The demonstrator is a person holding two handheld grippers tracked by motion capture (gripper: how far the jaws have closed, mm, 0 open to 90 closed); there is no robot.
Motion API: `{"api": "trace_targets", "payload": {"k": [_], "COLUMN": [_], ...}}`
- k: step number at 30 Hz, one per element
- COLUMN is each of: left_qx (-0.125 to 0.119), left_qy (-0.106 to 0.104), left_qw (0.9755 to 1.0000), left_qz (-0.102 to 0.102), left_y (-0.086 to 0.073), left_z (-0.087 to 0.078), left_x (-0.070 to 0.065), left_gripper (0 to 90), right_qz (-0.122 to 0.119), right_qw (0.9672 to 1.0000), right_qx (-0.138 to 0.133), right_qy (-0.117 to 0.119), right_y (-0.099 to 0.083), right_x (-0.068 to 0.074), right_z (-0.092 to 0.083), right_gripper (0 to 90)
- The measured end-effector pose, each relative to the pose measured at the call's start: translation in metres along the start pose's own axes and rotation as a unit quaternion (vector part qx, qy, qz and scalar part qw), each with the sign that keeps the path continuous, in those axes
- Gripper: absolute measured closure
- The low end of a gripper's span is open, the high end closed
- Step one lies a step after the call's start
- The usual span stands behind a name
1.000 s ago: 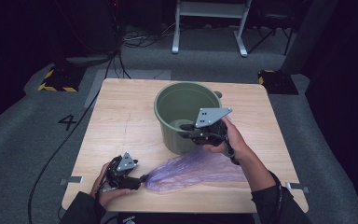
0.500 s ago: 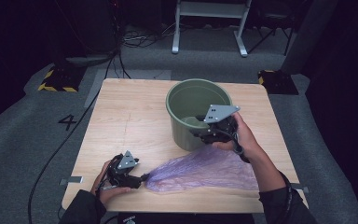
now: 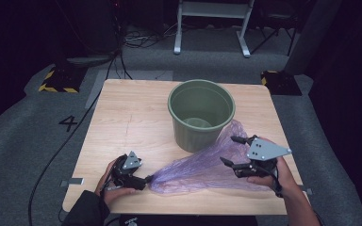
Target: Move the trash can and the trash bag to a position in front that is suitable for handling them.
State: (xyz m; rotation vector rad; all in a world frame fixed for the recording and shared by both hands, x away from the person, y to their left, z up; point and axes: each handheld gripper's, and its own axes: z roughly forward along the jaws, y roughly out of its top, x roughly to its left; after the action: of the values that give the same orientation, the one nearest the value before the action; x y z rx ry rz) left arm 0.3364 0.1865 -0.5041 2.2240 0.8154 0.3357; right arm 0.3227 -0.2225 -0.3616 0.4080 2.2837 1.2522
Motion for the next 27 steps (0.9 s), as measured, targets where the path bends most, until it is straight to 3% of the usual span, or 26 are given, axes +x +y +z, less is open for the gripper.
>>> {"api": "trace_targets", "payload": {"k": [2, 5, 9, 11, 16, 21, 27], "left_qx": [0.0, 0.001, 0.001, 0.001, 0.002, 0.002, 0.002], "left_qy": [0.0, 0.001, 0.004, 0.004, 0.007, 0.005, 0.003], "left_qw": [1.0, 1.0, 1.0, 1.0, 1.0, 1.0, 1.0], "left_qz": [0.0, -0.001, -0.005, -0.005, -0.006, -0.005, 0.0], "left_y": [0.002, 0.004, 0.013, 0.015, 0.022, 0.028, 0.037], "left_z": [0.002, 0.004, 0.013, 0.016, 0.022, 0.028, 0.037], "left_x": [-0.001, 0.0, 0.0, -0.001, 0.0, 0.001, 0.002], "left_gripper": [16.2, 15.6, 15.5, 15.4, 15.4, 15.4, 15.4], "right_qz": [0.018, 0.006, 0.017, 0.028, 0.029, 0.05, 0.094], "right_qw": [0.9996, 0.9978, 0.9946, 0.9925, 0.9883, 0.9862, 0.9838], "right_qx": [0.02, 0.065, 0.101, 0.117, 0.149, 0.158, 0.152], "right_qy": [0.008, -0.008, 0.014, 0.021, 0.017, 0.001, -0.015], "right_y": [-0.021, -0.042, -0.074, -0.089, -0.113, -0.136, -0.152], "right_x": [0.009, 0.021, 0.03, 0.029, 0.022, 0.012, -0.007], "right_z": [0.005, 0.016, 0.031, 0.034, 0.03, 0.024, 0.012], "right_gripper": [25.7, 24.6, 26.3, 30.1, 36.3, 42.8, 55.8]}}
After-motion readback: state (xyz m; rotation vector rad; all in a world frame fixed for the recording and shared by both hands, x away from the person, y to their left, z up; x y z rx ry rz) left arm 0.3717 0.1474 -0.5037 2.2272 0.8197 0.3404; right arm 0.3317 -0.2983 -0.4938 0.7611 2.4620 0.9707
